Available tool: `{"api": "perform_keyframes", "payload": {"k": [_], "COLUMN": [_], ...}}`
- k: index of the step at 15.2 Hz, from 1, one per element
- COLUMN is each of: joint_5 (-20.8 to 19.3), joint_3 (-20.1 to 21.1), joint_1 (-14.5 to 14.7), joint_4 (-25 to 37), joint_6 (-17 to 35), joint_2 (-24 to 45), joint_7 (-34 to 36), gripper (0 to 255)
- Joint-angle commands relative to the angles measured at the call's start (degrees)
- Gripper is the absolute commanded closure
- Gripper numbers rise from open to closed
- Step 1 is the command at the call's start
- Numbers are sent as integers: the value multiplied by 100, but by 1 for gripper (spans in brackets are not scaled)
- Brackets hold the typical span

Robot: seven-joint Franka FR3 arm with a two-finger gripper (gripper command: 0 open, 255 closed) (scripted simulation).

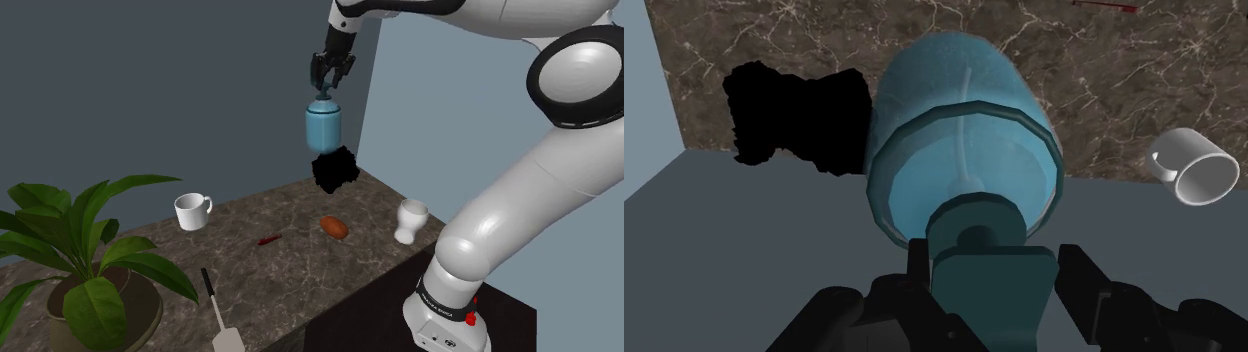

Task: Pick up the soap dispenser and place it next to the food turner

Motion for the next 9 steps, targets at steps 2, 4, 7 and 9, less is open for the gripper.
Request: {"api": "perform_keyframes", "payload": {"k": [2,4,7,9], "joint_5": [8,14,23,29], "joint_3": [0,0,-1,-2], "joint_1": [2,4,6,7], "joint_4": [315,537,886,1130], "joint_6": [-234,-395,-640,-807], "joint_2": [76,137,241,318], "joint_7": [-12,-21,-34,-43], "gripper": [255,255,255,255]}}
